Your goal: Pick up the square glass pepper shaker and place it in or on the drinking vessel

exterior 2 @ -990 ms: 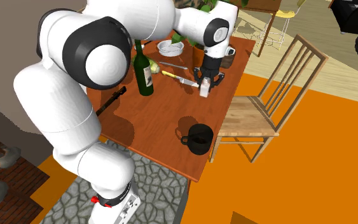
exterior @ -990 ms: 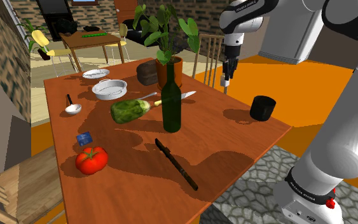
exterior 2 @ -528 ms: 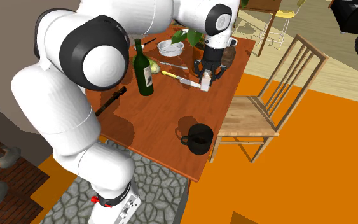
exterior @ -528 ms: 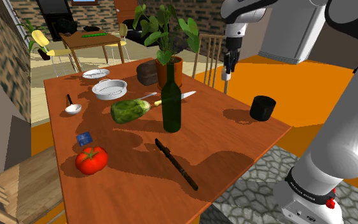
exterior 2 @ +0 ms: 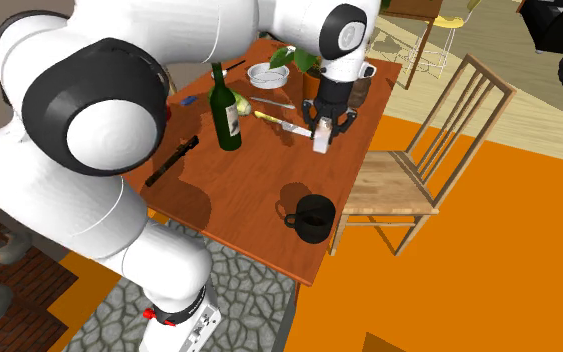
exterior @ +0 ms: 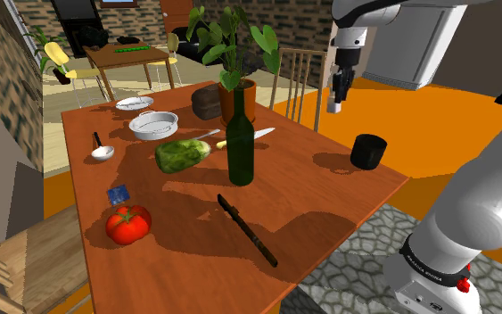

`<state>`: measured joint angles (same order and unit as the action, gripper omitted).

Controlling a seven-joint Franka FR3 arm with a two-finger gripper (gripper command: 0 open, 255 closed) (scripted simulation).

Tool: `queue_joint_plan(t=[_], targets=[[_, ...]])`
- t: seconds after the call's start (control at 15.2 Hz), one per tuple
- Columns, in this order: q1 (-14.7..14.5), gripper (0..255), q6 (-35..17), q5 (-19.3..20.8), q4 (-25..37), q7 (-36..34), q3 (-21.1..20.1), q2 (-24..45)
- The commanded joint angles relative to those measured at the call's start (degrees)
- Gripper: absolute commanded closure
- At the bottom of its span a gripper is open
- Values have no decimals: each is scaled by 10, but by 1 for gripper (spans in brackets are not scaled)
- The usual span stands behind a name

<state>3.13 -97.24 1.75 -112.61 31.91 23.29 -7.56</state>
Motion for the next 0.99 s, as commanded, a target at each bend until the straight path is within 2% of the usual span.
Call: queue_joint_plan(t=[0.0,0.4,0.66,0.92], targets=[[7,255,-1,20,-43,2,3,-46],[40,255,16,72,-138,17,11,-165],[72,255,42,110,-193,37,19,-250],[74,255,11,114,-222,37,25,-249]])
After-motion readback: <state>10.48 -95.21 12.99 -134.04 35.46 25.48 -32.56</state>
